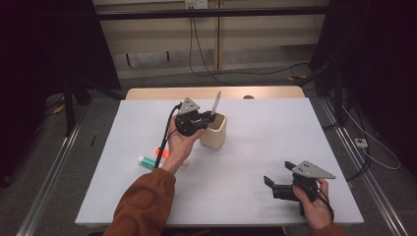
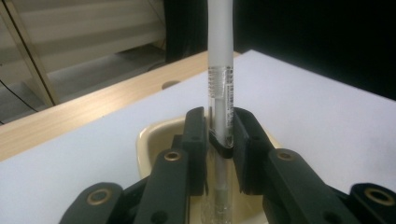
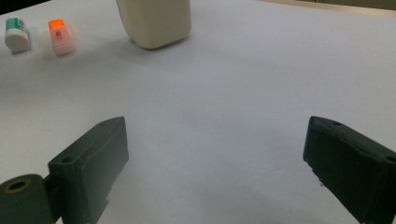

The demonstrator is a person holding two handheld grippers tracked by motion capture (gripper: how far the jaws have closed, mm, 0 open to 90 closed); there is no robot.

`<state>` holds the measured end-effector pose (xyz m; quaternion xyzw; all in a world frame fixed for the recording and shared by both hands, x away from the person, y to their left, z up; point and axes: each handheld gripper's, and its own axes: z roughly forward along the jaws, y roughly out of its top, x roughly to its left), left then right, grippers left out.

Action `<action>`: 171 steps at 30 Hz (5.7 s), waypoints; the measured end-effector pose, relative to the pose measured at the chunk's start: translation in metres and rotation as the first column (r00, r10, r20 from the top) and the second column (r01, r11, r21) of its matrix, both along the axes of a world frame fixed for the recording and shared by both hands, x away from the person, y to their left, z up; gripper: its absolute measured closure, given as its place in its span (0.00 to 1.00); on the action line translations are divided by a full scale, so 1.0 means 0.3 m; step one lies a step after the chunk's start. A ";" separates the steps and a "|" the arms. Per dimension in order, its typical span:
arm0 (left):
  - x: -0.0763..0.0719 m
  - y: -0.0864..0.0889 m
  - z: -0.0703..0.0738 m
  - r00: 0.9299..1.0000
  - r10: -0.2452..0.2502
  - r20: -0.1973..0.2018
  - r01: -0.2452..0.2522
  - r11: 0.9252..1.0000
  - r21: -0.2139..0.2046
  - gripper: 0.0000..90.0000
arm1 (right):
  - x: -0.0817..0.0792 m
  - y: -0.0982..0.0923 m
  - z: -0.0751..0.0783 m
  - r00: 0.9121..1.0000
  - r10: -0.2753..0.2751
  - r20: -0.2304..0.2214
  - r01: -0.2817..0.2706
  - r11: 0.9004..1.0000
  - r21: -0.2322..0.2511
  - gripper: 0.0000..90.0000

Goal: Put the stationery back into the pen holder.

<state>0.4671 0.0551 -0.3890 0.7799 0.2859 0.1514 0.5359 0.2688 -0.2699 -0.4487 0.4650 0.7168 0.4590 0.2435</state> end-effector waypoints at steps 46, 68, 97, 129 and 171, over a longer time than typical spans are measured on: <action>-0.118 0.312 0.093 0.997 0.040 -0.061 -0.038 0.999 0.035 0.06 | 0.004 0.001 -0.001 1.000 -0.001 -0.002 0.001 1.000 0.000 0.07; -0.202 0.392 0.023 0.998 0.009 -0.063 -0.003 0.995 0.101 0.07 | 0.006 0.002 -0.002 1.000 0.010 0.003 -0.010 1.000 -0.003 0.06; -0.233 0.607 0.027 0.992 -0.048 -0.120 0.060 0.993 0.105 0.10 | 0.010 0.006 -0.003 1.000 0.018 0.001 -0.018 1.000 -0.007 0.06; -0.195 0.573 -0.016 0.958 -0.254 -0.134 0.287 0.848 0.446 0.10 | 0.014 0.008 -0.007 1.000 0.028 -0.003 -0.028 1.000 -0.009 0.06; -0.148 0.483 -0.108 0.864 -0.409 -0.295 0.491 0.551 0.675 0.54 | 0.013 0.012 -0.008 0.999 0.039 -0.012 -0.039 0.999 -0.010 0.06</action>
